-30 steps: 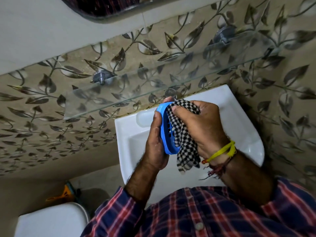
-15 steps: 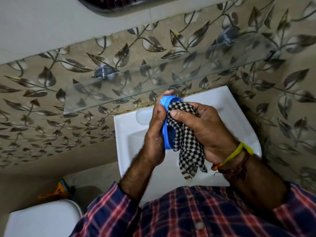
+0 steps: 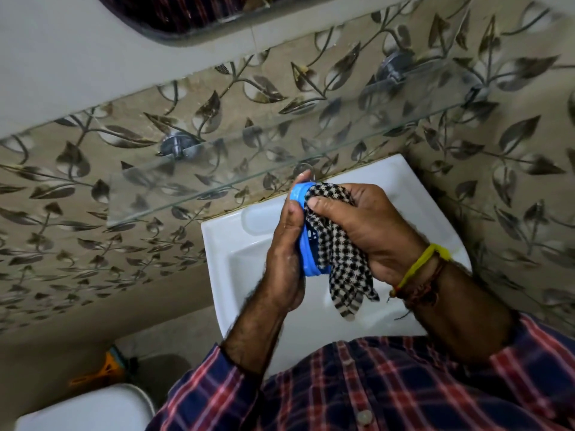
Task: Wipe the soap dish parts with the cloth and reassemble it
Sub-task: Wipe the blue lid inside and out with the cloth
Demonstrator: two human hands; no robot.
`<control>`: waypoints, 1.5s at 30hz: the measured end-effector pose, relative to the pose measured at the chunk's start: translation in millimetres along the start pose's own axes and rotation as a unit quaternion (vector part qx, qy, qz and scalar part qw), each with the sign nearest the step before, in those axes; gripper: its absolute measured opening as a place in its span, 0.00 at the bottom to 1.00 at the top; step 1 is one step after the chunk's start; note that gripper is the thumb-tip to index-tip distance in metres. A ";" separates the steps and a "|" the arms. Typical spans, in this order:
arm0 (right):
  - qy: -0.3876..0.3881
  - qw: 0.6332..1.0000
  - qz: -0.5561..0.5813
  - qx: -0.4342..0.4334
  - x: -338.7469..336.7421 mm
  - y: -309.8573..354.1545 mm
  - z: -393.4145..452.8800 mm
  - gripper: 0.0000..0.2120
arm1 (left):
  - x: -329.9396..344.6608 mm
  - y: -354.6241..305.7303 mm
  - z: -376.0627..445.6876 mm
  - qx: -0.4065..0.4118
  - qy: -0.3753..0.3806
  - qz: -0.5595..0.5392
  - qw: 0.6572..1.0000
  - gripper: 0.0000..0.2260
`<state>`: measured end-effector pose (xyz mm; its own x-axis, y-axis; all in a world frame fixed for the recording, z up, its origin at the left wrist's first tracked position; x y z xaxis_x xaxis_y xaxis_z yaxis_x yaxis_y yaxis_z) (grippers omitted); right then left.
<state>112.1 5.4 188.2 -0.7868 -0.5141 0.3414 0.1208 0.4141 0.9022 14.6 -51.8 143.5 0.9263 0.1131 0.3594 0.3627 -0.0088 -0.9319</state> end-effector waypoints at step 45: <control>0.087 0.698 -0.662 -0.258 -12.6 -30.0 -24.5 0.14 | -10.1 -25.1 8.7 -0.001 -0.109 -0.043 0.993 0.17</control>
<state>133.3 -18.9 163.3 -0.3357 -0.2923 -0.8955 -0.4049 -0.8135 0.4174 -4.7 -44.0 162.8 0.8480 0.3257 0.4182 0.4395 0.0091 -0.8982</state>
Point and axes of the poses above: each hand's wrist, its own z-axis towards the middle knuckle, its own x-axis out of the palm, y = z × x, the point moved 2 cm from there along z, towards the middle knuckle, and after that the axes turned 7 degrees about y, right-handed, at the moved point
